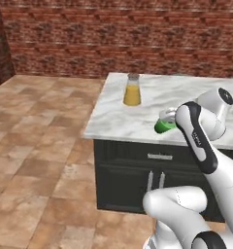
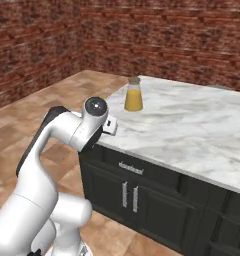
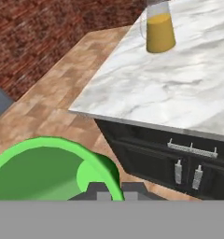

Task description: Place the pitcher and cup on the dining counter for serving.

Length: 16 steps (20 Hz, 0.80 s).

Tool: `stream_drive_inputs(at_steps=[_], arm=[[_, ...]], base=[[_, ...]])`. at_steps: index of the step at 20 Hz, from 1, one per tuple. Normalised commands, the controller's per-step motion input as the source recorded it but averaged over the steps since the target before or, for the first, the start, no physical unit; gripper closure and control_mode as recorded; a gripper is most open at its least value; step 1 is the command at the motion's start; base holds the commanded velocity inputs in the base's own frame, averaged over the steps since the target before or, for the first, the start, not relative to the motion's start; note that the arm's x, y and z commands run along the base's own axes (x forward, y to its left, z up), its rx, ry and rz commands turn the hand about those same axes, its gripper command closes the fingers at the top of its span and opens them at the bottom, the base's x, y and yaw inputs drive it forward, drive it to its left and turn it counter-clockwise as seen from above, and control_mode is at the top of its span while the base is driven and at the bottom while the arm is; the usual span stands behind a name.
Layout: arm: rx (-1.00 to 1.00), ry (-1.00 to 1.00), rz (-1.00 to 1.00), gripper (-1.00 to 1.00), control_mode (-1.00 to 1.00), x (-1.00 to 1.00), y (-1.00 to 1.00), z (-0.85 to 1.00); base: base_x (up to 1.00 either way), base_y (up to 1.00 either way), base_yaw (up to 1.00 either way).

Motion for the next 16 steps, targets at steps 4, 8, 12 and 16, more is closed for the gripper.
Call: stream_drive_inputs(at_steps=[4,8,12,16], arm=[[0.00,0.00,0.00,1.00,1.00,0.00,0.00,0.00],[0.00,0.00,0.00,1.00,1.00,0.00,0.00,0.00],[0.00,0.00,0.00,1.00,1.00,0.00,0.00,0.00],[0.00,0.00,0.00,1.00,1.00,0.00,0.00,0.00]], base=[[0.53,1.00,0.00],[0.78,1.00,0.00],[0.97,1.00,-0.09],[1.00,1.00,-0.28]])
